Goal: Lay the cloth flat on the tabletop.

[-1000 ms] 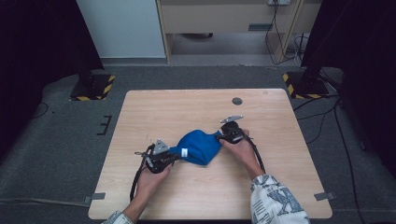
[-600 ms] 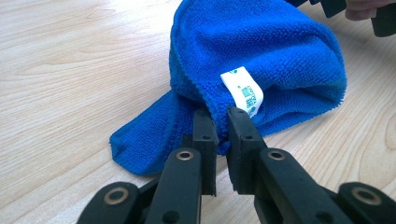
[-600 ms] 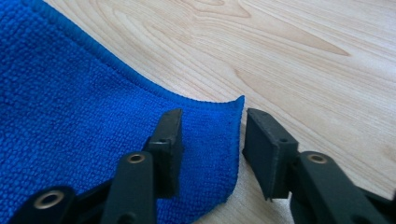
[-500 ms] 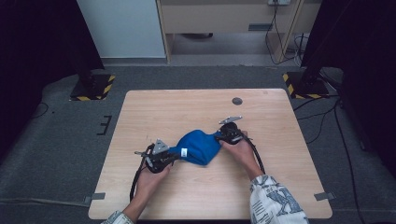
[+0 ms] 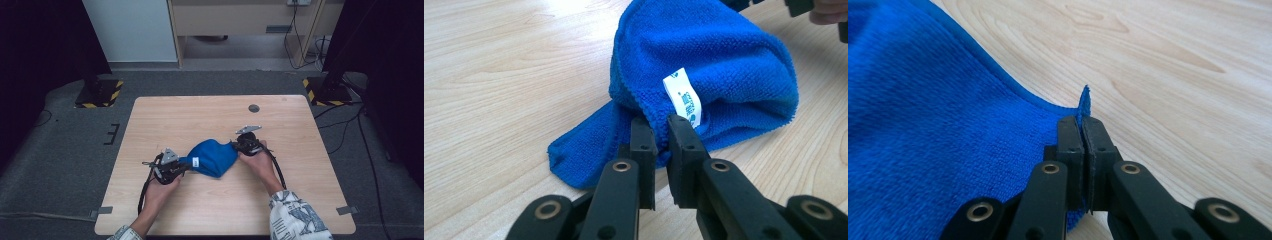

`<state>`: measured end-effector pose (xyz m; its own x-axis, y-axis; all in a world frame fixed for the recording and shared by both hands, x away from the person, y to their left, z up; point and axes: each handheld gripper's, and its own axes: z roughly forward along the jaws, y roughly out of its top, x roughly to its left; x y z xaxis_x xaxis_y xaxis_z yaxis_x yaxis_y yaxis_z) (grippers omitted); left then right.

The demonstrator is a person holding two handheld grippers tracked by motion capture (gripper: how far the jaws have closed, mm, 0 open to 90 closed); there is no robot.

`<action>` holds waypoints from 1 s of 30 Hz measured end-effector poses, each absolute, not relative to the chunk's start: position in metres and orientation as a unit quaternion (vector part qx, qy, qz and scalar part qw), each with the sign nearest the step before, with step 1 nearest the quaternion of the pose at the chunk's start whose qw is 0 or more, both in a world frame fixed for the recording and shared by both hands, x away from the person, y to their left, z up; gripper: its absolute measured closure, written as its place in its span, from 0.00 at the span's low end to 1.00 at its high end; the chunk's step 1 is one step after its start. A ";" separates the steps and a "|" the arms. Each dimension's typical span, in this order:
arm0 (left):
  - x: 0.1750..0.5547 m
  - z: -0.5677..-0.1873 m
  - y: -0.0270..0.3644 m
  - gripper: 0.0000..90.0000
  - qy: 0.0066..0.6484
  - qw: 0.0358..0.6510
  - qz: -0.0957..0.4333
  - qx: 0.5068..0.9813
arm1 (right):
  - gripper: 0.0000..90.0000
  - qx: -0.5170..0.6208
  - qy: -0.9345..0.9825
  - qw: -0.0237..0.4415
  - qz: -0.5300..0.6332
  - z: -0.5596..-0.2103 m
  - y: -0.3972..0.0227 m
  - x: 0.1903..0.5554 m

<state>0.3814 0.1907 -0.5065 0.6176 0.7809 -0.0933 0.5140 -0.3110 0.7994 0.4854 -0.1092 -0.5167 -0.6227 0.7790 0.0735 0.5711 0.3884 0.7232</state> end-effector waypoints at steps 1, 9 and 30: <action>0.382 -0.506 0.191 0.92 0.407 0.423 0.158 0.794 | 0.98 0.409 0.820 0.141 0.373 -0.515 -0.111 0.484; 0.384 -0.502 0.192 0.92 0.402 0.435 0.147 0.792 | 0.98 0.406 0.809 0.142 0.401 -0.494 -0.125 0.472; 0.400 -0.469 0.194 0.94 0.375 0.460 0.130 0.794 | 0.98 0.396 0.790 0.179 0.434 -0.454 -0.153 0.450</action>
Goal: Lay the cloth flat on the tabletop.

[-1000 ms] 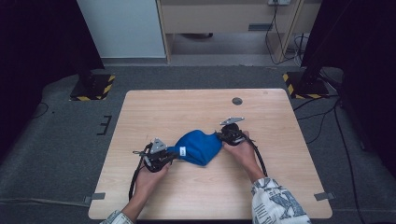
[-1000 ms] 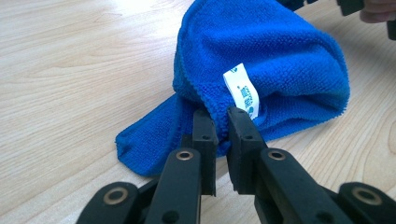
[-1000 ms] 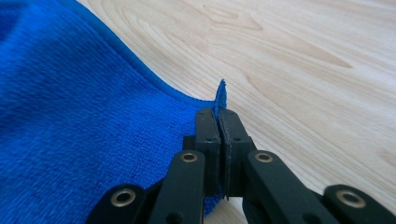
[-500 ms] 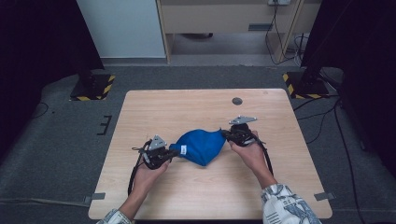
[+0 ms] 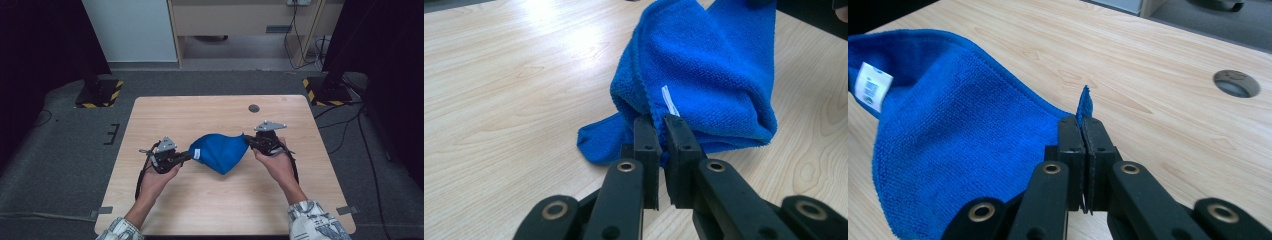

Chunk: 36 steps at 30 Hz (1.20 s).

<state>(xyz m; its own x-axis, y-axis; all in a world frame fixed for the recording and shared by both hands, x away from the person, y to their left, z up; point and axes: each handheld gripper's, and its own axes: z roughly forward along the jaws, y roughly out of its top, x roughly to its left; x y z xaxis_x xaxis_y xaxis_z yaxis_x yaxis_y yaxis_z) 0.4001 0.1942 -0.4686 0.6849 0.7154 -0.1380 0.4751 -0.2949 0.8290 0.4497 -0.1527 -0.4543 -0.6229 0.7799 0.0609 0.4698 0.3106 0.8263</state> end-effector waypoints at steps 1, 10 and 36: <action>0.401 -0.468 0.195 0.94 0.376 0.461 0.128 0.793 | 0.98 0.397 0.789 0.178 0.434 -0.454 -0.154 0.450; 0.407 -0.465 0.199 0.94 0.386 0.473 0.121 0.783 | 0.98 0.402 0.783 0.178 0.441 -0.450 -0.163 0.449; 0.407 -0.444 0.188 0.95 0.369 0.487 0.126 0.781 | 0.98 0.400 0.773 0.187 0.455 -0.430 -0.179 0.440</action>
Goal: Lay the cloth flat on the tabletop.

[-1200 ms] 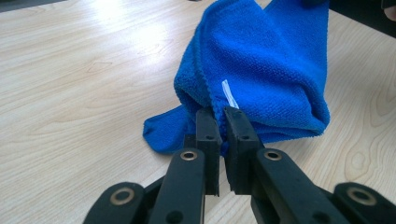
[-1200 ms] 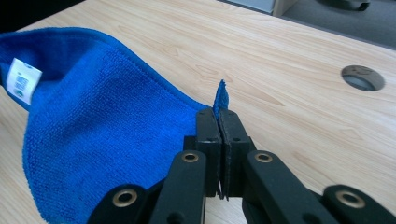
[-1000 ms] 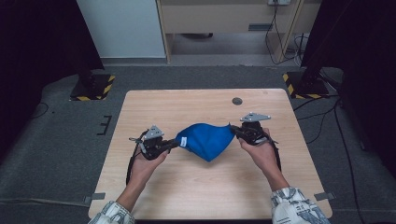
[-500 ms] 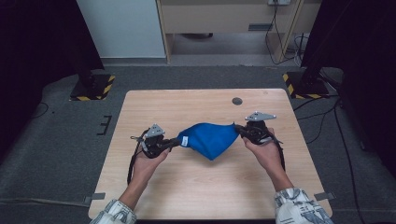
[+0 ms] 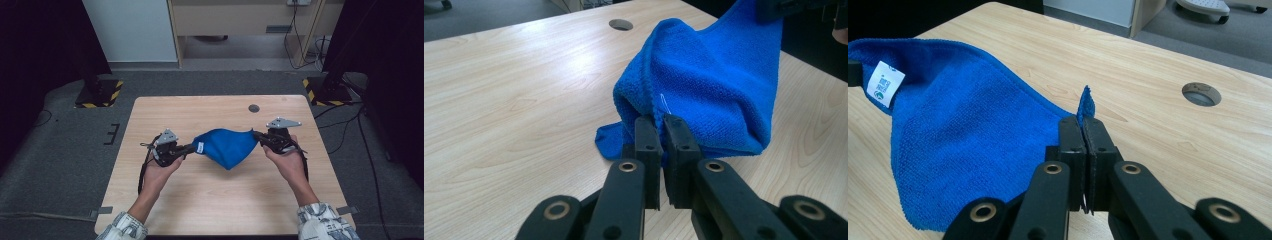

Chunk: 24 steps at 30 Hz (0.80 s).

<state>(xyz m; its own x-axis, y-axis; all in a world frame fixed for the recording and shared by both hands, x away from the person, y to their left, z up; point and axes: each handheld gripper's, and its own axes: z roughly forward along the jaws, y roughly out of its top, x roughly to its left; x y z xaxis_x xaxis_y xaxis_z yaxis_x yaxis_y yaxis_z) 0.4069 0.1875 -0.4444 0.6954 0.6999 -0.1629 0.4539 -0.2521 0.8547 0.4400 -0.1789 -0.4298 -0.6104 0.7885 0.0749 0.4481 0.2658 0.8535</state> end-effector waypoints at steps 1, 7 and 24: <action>0.406 -0.443 0.189 0.95 0.370 0.491 0.125 0.778 | 0.98 0.399 0.773 0.188 0.456 -0.429 -0.179 0.439; 0.403 -0.438 0.191 0.95 0.368 0.495 0.127 0.777 | 0.98 0.397 0.772 0.191 0.458 -0.424 -0.181 0.435; 0.402 -0.428 0.204 0.95 0.376 0.508 0.122 0.765 | 0.98 0.393 0.763 0.201 0.472 -0.408 -0.191 0.427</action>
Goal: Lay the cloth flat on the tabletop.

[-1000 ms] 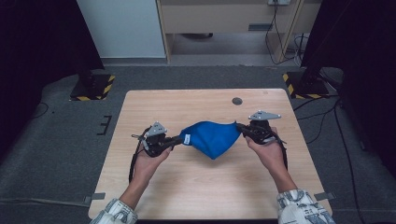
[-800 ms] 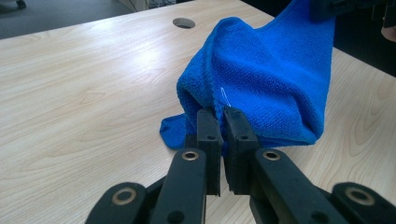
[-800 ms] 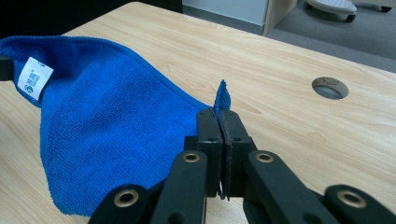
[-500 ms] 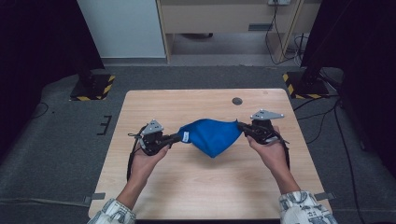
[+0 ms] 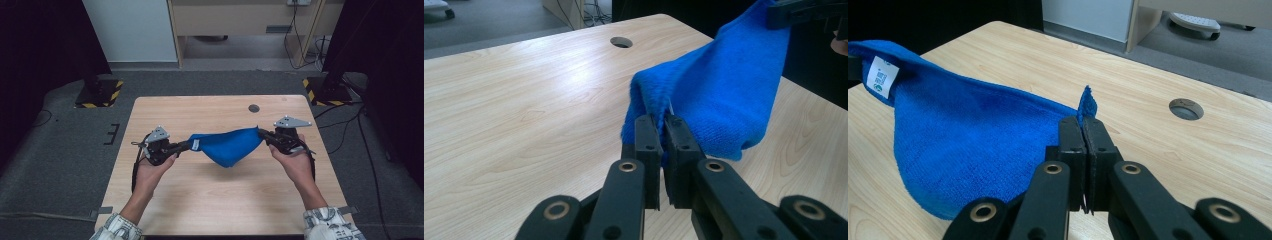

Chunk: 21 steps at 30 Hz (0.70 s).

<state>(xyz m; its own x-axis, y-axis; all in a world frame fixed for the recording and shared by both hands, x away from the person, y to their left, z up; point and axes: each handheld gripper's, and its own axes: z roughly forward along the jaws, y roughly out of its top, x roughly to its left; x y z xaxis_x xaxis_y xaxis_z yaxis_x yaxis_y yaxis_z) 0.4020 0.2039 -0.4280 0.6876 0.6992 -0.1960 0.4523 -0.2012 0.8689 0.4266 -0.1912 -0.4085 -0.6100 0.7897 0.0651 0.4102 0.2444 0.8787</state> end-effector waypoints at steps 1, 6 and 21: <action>0.403 -0.429 0.204 0.95 0.377 0.507 0.120 0.766 | 0.98 0.394 0.763 0.200 0.473 -0.409 -0.191 0.427; 0.402 -0.427 0.203 0.95 0.373 0.506 0.120 0.768 | 0.98 0.393 0.762 0.198 0.475 -0.408 -0.191 0.426; 0.387 -0.409 0.209 0.95 0.363 0.511 0.131 0.768 | 0.98 0.382 0.754 0.204 0.494 -0.393 -0.195 0.410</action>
<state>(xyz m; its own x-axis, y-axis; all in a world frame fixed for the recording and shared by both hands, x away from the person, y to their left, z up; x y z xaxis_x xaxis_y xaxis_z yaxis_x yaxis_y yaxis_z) 0.3872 0.2090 -0.4094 0.7016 0.6919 -0.1704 0.4238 -0.2129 0.8804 0.4100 -0.1945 -0.3934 -0.6250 0.7775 0.0697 0.3741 0.2199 0.9009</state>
